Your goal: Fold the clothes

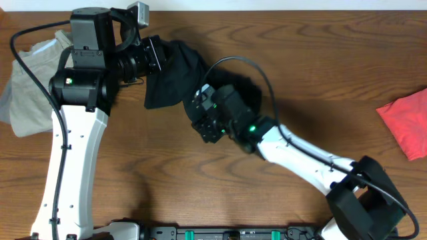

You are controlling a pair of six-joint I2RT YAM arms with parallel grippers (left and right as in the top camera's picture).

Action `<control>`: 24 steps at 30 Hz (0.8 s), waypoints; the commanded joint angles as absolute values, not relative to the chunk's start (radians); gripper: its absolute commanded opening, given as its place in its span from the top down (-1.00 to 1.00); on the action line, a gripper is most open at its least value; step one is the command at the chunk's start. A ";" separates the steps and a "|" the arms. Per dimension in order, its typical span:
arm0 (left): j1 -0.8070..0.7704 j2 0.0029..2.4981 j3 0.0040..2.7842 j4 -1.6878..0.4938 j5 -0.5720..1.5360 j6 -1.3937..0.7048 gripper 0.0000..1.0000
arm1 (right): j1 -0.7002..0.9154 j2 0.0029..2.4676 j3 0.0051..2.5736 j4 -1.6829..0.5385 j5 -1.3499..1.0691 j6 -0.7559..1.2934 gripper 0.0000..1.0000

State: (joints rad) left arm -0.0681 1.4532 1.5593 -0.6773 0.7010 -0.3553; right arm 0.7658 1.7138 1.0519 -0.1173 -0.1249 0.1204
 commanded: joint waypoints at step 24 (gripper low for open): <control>-0.068 1.382 1.561 -0.654 0.725 -0.380 0.88 | 0.781 1.834 1.035 0.076 0.123 0.448 0.97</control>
